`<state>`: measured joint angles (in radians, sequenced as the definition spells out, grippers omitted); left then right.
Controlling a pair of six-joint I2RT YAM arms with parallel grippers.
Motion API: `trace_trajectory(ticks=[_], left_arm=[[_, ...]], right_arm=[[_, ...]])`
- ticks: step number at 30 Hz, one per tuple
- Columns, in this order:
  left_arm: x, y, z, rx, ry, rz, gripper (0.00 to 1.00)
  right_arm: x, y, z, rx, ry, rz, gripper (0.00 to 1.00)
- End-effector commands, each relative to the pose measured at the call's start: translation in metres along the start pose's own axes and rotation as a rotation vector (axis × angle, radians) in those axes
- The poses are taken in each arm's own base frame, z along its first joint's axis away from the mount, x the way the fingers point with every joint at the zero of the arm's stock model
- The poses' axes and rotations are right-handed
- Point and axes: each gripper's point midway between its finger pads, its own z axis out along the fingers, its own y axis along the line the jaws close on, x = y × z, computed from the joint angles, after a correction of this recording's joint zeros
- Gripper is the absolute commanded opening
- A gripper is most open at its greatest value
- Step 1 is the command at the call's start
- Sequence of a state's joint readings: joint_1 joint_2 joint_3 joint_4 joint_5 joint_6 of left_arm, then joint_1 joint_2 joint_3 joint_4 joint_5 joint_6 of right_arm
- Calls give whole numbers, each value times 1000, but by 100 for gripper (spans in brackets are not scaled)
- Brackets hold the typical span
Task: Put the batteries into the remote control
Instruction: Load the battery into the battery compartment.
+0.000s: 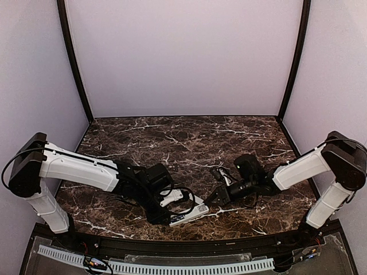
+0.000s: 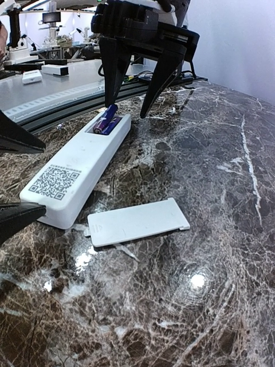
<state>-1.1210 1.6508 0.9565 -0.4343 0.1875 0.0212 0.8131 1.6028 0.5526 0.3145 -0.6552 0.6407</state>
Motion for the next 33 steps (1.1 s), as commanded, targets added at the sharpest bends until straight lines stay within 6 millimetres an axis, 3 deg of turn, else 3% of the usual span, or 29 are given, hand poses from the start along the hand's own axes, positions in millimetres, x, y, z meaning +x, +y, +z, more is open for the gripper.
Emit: trace_trajectory(ticks=[1,9,16,22,33], left_arm=[[3,0,4,12,10,11,41],[0,-5,6,41,11,23,40],[6,-9,-10,51,-7,33,48],[10,-7,-18,39,-2,45,50],[7,5,-12,6,8,39,47]], right_arm=[[-5,8,4,-25,-9,-22,28],[-5,8,4,-24,-8,-19,28],[-4,7,4,-21,-8,-18,28],[-5,8,4,-23,-8,-20,28],[-4,6,5,-20,-3,-19,28]])
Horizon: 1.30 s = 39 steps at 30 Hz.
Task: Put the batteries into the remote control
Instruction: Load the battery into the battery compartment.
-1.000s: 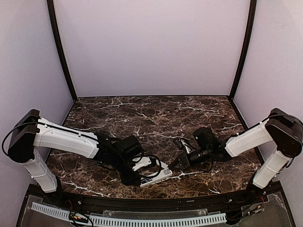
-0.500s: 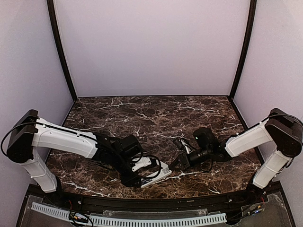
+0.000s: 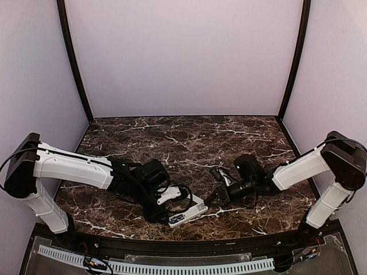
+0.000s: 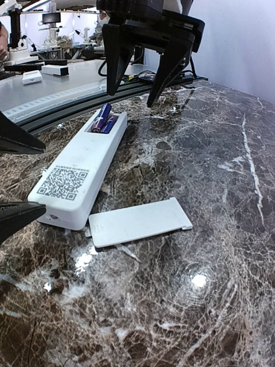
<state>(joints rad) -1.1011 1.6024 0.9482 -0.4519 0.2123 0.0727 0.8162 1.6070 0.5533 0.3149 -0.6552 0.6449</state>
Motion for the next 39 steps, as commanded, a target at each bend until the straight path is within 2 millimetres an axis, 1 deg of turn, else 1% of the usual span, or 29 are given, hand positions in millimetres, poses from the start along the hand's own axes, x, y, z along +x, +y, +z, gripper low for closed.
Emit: trace_trajectory(ticks=[1,14,39], left_arm=[[8,4,2,-10,35,1,47],[4,1,9,18,26,-6,46],[-10,2,18,29,28,16,44]], right_arm=[[-6,6,4,-21,-7,-23,28],[-5,7,6,-28,-3,-20,28],[-3,8,8,-38,5,-18,28]])
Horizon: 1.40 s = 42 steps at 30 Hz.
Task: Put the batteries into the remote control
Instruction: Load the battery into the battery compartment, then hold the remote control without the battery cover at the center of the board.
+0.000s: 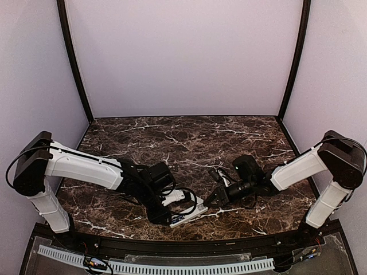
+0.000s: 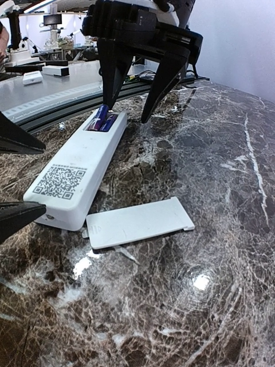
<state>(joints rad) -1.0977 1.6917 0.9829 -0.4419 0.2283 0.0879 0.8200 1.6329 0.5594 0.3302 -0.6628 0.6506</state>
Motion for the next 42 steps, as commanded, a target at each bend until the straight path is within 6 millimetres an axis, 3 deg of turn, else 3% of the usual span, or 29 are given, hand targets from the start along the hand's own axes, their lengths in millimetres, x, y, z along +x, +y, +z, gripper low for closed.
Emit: trace_trajectory(ticks=[1,9,19,26,35,42], left_arm=[[-10,0,0,11,-12,16,44],[-9,0,2,12,-1,17,44],[-5,-3,-21,-4,-67,33,50],[-15,-4,-27,-18,-159,85,47],[-26,-25,-67,-45,-404,494,40],[-24,-29,-63,-24,-335,694,39]], right_arm=[[-4,10,4,-34,-5,-25,28],[-3,10,5,-34,-4,-23,28],[-5,10,5,-30,-6,-31,28],[-6,10,5,-29,-6,-31,28],[-6,10,6,-32,-2,-34,27],[-6,8,10,-28,8,-35,27]])
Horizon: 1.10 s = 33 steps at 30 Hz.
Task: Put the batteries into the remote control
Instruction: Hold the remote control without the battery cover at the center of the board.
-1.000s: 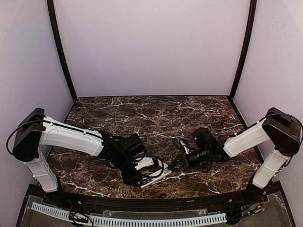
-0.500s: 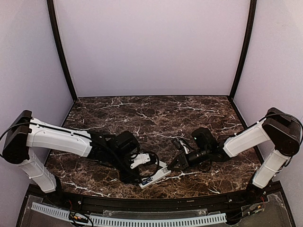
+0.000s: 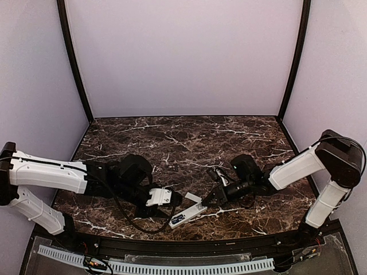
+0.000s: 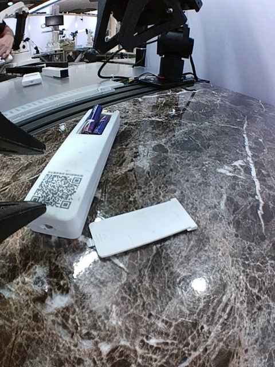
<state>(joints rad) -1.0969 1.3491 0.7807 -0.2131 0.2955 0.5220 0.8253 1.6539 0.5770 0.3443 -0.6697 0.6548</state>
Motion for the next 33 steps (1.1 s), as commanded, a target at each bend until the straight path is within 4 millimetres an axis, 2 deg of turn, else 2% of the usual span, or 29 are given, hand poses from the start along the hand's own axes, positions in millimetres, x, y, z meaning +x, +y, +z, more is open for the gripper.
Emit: trace_trajectory(ticks=[1,7,10,12,17,21,24,33], left_arm=[[1,-7,3,68,22,187,38],[0,-9,10,105,43,234,37],[4,-10,14,117,59,228,37],[6,-10,14,113,65,224,37],[11,-10,15,105,79,217,38],[16,-11,19,115,95,203,39],[17,-12,20,117,97,203,39],[19,-18,23,133,102,213,37]], right_arm=[[-3,4,6,-14,9,-31,27],[-12,7,11,-18,19,-56,27],[-17,8,5,13,10,-65,28],[-14,6,-4,38,7,-52,30],[8,-5,-29,139,6,-26,32],[23,-7,-18,103,53,10,32],[25,-5,-5,83,70,14,31],[7,-8,16,92,78,-15,28]])
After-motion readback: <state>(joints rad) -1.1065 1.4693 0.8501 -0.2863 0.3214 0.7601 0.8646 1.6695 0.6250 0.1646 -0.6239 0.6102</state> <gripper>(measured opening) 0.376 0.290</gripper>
